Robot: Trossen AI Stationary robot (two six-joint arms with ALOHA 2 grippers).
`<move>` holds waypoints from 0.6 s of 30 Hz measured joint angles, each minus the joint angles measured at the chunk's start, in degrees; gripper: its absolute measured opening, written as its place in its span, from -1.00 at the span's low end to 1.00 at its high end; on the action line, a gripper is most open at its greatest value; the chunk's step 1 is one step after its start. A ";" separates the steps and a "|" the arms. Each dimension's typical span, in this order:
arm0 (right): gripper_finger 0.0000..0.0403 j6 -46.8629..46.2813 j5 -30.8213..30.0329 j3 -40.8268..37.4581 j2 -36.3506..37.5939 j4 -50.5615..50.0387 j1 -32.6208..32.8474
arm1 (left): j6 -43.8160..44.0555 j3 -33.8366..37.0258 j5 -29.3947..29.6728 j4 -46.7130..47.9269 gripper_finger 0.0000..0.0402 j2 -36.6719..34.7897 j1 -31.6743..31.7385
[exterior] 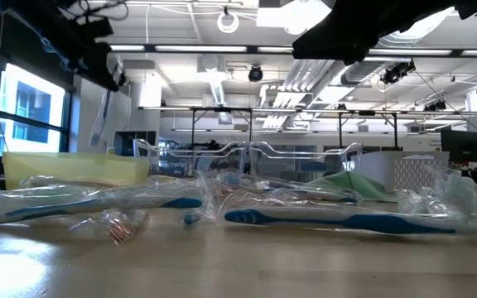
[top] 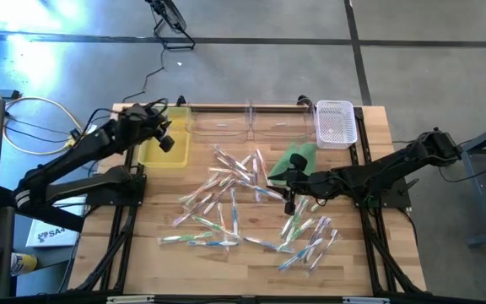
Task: Pick & Place Toothbrushes
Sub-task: Put the blue toothbrush into the yellow bin
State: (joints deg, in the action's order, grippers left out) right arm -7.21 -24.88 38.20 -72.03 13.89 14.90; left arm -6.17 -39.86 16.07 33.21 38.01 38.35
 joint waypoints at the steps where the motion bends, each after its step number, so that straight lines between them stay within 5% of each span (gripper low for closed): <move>1: -0.42 -0.31 0.00 0.00 0.00 0.00 0.00 | -0.02 0.00 -0.79 0.15 -0.76 1.11 1.22; 18: -0.45 -2.25 0.02 0.00 -0.02 -0.42 0.00 | -0.87 -4.57 -6.72 11.67 -0.76 16.91 14.86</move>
State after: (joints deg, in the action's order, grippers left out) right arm -9.45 -24.87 38.20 -72.05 13.47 14.90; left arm -7.05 -44.42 9.35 44.89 54.92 53.21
